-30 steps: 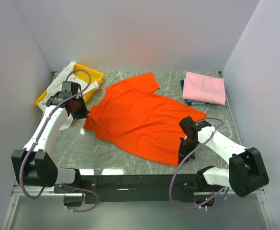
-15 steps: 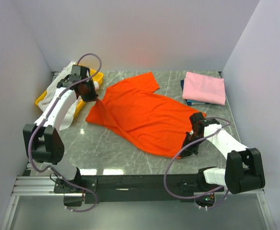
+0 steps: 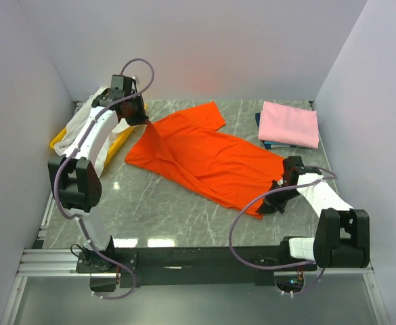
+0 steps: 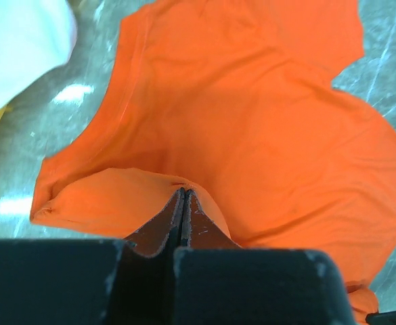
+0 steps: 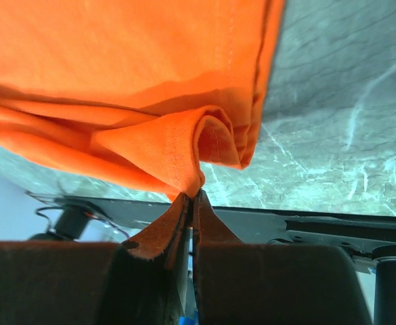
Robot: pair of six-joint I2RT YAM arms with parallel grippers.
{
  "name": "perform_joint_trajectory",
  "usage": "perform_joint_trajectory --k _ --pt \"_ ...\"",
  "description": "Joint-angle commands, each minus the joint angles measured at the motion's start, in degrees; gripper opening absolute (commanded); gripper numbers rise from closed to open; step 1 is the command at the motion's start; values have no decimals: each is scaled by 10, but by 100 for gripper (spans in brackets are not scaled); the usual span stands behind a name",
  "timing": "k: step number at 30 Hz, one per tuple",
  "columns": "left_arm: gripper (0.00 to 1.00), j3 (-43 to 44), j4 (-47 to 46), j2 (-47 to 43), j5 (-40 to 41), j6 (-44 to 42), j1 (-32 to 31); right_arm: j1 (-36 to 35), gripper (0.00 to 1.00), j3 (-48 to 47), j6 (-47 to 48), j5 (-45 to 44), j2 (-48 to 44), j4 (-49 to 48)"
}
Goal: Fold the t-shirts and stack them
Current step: Fold the tshirt
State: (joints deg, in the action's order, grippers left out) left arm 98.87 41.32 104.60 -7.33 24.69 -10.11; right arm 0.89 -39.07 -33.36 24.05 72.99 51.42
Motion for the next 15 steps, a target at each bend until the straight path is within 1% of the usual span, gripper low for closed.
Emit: perform_joint_trajectory --k 1,8,15 --pt "0 55 -27 17 -24 -13 -5 24 0 -5 7 15 -10 -9" --pt "0 113 -26 69 -43 -26 -15 89 0 10 20 20 -29 -3" --pt "0 149 -30 122 -63 -39 -24 112 0 15 22 39 -7 -26"
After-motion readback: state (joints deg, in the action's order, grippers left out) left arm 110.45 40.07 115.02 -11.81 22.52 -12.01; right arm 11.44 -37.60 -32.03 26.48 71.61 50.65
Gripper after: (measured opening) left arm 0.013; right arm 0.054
